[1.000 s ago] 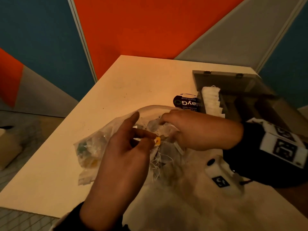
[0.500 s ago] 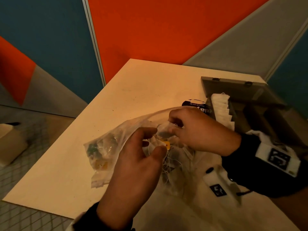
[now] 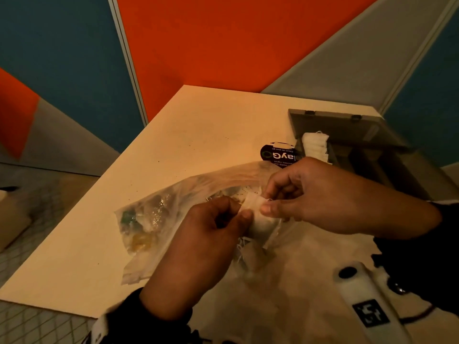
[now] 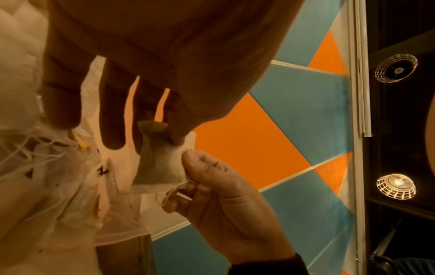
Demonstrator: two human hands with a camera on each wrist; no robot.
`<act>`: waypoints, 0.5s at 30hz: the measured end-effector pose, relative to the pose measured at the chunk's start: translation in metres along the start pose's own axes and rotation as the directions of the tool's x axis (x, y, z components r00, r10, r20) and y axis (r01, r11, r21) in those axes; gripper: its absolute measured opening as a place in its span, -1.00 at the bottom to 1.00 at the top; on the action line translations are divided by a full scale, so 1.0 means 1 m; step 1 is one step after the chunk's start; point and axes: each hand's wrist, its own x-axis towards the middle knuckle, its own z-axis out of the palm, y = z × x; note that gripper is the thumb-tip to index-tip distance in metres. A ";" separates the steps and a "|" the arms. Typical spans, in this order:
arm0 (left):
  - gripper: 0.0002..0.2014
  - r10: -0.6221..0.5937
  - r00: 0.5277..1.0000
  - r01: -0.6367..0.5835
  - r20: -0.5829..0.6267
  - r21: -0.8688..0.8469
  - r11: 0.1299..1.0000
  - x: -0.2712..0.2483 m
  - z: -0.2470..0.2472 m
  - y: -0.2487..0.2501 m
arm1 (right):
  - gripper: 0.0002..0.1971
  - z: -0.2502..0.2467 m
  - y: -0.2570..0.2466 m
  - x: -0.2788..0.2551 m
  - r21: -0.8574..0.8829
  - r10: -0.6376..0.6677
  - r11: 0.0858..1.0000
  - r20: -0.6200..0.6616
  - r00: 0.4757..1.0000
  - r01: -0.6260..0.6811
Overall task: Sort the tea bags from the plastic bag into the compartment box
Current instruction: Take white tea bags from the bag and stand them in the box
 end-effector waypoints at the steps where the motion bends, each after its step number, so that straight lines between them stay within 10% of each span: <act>1: -0.80 -0.001 1.000 0.001 0.000 -0.005 1.000 0.000 0.000 0.000 | -0.95 -0.003 0.001 -0.004 -0.003 0.003 1.000 -0.013 1.000 -0.003; 15: -0.73 -0.031 0.979 -0.041 -0.202 -0.343 0.938 -0.004 -0.002 0.008 | -0.91 0.011 0.028 -0.031 -0.516 0.207 0.853 0.187 0.960 -0.083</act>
